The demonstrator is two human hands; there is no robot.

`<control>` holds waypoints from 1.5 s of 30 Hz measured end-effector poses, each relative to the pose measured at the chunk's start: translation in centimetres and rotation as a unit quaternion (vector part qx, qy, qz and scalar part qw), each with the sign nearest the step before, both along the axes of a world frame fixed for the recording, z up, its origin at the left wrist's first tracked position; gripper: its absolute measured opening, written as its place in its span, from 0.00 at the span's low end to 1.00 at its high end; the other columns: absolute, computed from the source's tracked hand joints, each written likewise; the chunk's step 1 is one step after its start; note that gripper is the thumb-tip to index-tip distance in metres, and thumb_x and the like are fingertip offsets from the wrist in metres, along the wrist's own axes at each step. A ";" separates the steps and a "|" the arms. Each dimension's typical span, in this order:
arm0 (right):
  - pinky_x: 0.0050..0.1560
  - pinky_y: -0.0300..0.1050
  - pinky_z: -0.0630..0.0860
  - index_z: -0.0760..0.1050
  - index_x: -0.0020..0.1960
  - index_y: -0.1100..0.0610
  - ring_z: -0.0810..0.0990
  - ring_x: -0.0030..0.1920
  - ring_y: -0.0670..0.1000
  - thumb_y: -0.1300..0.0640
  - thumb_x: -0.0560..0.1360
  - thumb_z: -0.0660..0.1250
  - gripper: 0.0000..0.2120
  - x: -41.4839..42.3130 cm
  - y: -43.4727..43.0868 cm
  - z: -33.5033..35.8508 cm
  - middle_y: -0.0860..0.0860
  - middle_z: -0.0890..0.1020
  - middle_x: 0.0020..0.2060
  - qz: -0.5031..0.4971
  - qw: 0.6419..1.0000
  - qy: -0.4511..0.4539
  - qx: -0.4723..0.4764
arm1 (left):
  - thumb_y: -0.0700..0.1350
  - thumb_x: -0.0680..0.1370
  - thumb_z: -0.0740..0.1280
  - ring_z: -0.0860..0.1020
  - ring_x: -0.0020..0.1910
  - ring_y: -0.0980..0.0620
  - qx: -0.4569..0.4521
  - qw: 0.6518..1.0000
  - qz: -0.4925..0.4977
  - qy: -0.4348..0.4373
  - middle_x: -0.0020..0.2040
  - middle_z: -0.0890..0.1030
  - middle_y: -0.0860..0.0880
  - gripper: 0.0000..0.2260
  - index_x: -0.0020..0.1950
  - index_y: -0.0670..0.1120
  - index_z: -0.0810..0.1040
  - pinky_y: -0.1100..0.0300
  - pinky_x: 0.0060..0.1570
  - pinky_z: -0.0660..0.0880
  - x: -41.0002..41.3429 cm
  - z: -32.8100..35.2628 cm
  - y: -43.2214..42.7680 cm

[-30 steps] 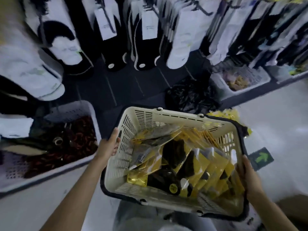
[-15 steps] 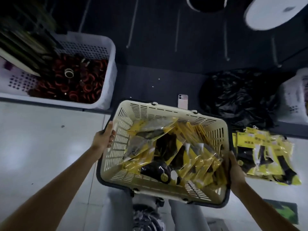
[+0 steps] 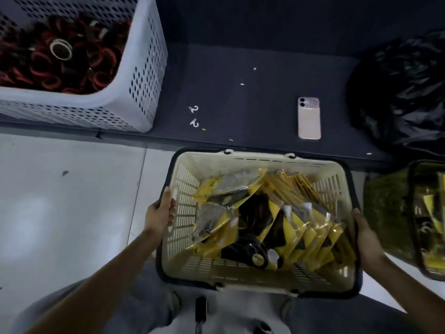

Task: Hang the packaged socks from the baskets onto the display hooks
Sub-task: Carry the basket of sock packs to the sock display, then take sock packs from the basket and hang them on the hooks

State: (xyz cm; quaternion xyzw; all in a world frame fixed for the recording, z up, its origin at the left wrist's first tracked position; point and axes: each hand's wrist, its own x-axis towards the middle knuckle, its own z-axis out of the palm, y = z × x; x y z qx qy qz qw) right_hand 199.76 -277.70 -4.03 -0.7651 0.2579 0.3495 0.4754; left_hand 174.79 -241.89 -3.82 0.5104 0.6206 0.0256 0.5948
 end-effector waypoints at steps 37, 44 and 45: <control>0.67 0.53 0.67 0.57 0.75 0.62 0.65 0.72 0.59 0.43 0.71 0.72 0.42 -3.8 17.5 -2.9 0.58 0.66 0.73 0.518 0.846 -0.018 -0.127 | 0.64 0.78 0.56 0.66 0.71 0.49 0.063 0.895 -0.436 -0.071 0.73 0.68 0.50 0.29 0.74 0.50 0.64 0.55 0.70 0.60 2.4 -2.0 -6.2; 0.50 0.31 0.70 0.72 0.66 0.50 0.76 0.58 0.48 0.51 0.70 0.75 0.26 0.6 12.7 2.8 0.49 0.77 0.58 0.474 0.878 -0.033 -0.055 | 0.60 0.79 0.58 0.67 0.69 0.51 0.119 0.925 -0.343 -0.115 0.73 0.66 0.48 0.28 0.75 0.47 0.62 0.59 0.66 0.62 7.2 0.2 -6.3; 0.41 0.25 0.71 0.76 0.59 0.52 0.78 0.49 0.42 0.53 0.70 0.75 0.19 1.4 11.7 4.1 0.46 0.79 0.50 0.456 0.887 -0.049 -0.041 | 0.59 0.79 0.58 0.65 0.71 0.49 0.125 0.923 -0.343 -0.121 0.74 0.65 0.48 0.28 0.75 0.47 0.61 0.59 0.66 0.60 7.8 0.7 -6.5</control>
